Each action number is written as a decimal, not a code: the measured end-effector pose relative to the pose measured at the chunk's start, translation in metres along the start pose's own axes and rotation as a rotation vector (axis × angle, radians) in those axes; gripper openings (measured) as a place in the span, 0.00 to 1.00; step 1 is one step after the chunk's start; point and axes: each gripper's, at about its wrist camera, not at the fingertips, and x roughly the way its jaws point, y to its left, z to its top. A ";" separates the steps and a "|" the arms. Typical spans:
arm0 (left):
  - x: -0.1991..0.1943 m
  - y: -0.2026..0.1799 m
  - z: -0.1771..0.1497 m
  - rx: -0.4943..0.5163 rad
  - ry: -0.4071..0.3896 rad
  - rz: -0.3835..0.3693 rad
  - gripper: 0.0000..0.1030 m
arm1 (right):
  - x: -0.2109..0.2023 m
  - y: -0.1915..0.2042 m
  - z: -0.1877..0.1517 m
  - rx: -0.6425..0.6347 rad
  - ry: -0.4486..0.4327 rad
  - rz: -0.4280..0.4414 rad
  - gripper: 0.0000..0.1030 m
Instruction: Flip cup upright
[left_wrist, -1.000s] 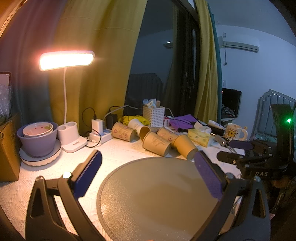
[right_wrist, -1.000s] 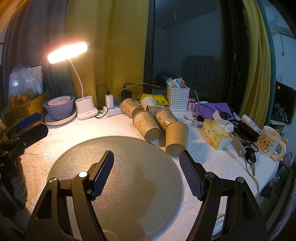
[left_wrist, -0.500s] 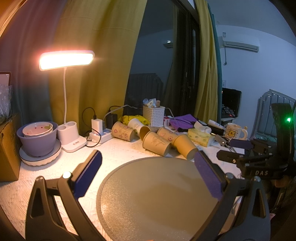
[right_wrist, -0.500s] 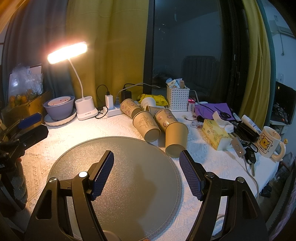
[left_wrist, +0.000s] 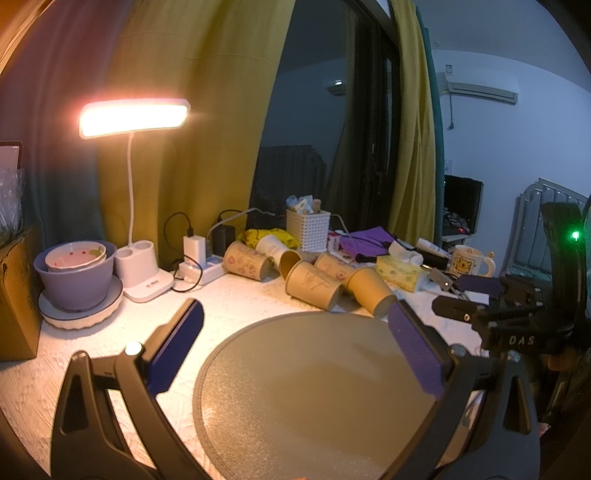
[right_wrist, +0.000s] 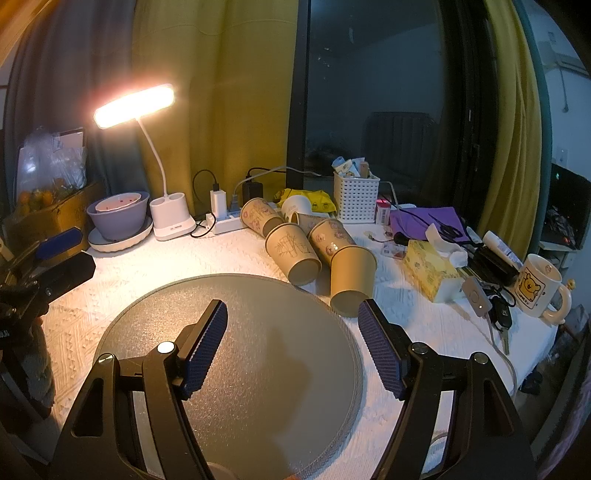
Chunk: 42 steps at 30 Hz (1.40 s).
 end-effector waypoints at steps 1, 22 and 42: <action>0.000 -0.001 0.000 0.000 0.003 0.000 0.98 | 0.000 0.000 0.000 0.000 0.000 0.000 0.74; 0.082 0.023 0.025 0.017 0.231 0.100 0.98 | 0.092 -0.052 0.036 0.031 0.100 0.051 0.74; 0.290 0.058 0.080 -0.197 0.463 0.106 0.98 | 0.204 -0.128 0.103 0.109 0.183 0.084 0.74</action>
